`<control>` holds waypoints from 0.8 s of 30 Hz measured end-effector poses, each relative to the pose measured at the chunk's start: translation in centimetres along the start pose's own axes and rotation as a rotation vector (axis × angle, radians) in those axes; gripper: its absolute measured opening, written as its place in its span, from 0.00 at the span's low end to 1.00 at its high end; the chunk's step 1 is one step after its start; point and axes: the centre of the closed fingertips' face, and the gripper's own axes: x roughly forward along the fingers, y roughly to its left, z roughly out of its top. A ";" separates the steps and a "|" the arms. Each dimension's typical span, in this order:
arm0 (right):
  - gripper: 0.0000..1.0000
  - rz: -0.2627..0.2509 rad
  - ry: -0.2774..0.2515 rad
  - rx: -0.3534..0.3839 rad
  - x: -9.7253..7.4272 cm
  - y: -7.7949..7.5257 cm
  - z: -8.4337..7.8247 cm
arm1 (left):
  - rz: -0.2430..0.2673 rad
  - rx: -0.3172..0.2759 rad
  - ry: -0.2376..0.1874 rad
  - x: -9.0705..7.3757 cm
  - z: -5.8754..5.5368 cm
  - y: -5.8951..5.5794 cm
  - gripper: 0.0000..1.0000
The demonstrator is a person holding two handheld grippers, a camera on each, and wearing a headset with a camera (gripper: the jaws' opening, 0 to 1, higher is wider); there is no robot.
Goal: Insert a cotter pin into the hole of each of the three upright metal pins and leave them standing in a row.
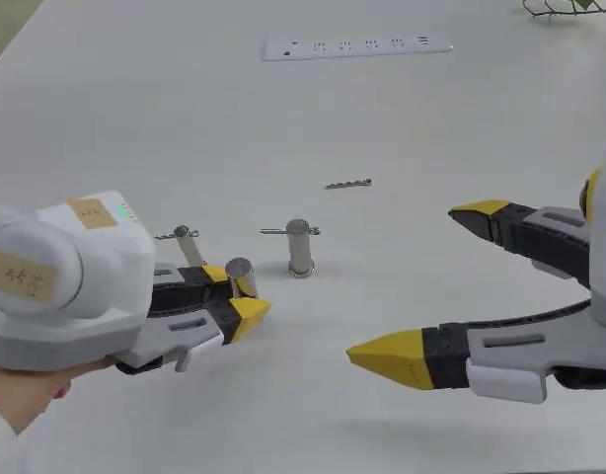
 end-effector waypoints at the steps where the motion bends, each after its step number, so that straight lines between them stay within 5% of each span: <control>1: 0.98 0.000 0.000 0.004 0.0 -0.1 -0.1 | 0.003 0.000 0.000 0.2 0.0 0.0 0.09; 24: 0.98 0.011 0.023 -0.004 0.3 0.1 -0.6 | -0.046 0.025 -0.004 1.9 -1.0 -1.7 0.09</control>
